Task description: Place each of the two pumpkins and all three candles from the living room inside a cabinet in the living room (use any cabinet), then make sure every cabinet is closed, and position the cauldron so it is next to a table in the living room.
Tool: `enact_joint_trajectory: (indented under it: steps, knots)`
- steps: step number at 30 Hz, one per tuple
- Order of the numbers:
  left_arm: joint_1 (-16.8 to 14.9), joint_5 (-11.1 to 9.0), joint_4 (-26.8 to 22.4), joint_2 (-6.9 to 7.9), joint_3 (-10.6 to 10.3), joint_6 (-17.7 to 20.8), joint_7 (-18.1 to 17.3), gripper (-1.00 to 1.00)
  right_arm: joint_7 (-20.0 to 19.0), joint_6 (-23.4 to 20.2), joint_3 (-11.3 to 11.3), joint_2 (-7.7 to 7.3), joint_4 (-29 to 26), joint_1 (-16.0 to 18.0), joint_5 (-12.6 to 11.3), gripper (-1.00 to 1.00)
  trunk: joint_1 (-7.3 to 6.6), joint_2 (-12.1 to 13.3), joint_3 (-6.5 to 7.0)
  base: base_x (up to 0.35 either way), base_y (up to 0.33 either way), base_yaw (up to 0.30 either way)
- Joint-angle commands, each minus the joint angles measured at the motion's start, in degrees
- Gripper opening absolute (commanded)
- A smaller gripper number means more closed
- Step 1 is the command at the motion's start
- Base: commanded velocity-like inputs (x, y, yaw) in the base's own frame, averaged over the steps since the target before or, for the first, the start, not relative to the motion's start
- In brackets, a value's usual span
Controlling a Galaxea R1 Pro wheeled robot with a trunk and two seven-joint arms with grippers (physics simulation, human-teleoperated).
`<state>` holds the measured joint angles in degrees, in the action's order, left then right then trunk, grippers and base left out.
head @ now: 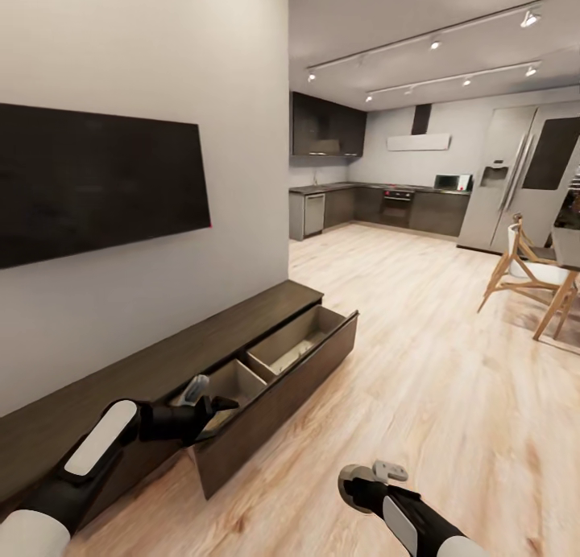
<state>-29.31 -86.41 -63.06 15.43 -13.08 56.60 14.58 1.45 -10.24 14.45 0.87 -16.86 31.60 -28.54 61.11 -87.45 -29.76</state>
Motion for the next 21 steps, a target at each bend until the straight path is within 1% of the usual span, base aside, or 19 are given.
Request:
enact_joint_trajectory:
  steps: [1, 7, 14, 19, 21]
  knots:
    - [-0.04, -0.60, -0.04, 0.07, -0.11, 0.00, 0.54, 1.00, 0.23, -0.22, 0.32, -0.04, -0.11, 0.04, -0.29, -1.00, 0.03, -0.03, -0.06, 0.341, 0.000, -0.068]
    - [-0.04, -0.60, -0.04, 0.12, -0.11, 0.00, 0.51, 1.00, 0.22, -0.22, 0.32, -0.04, -0.13, 0.04, -0.31, -1.00, 0.03, -0.03, -0.06, 0.341, 0.000, -0.182]
    - [-0.04, -0.60, -0.04, 0.13, -0.11, 0.00, 0.51, 1.00, 0.22, -0.22, 0.32, 0.01, -0.11, 0.03, -0.31, -1.00, 0.03, -0.03, -0.06, 0.341, -0.052, -0.032]
    - [-0.04, -0.60, -0.04, 0.13, -0.11, 0.00, 0.50, 1.00, 0.22, -0.22, 0.32, 0.01, -0.11, 0.04, -0.29, -1.00, 0.03, -0.03, -0.06, 0.341, -0.093, -0.217]
    - [-0.04, -0.60, -0.04, 0.13, -0.11, 0.00, 0.50, 1.00, 0.17, -0.22, 0.32, 0.01, -0.11, 0.04, -0.31, -1.00, 0.03, -0.03, -0.06, 0.340, -0.098, -0.109]
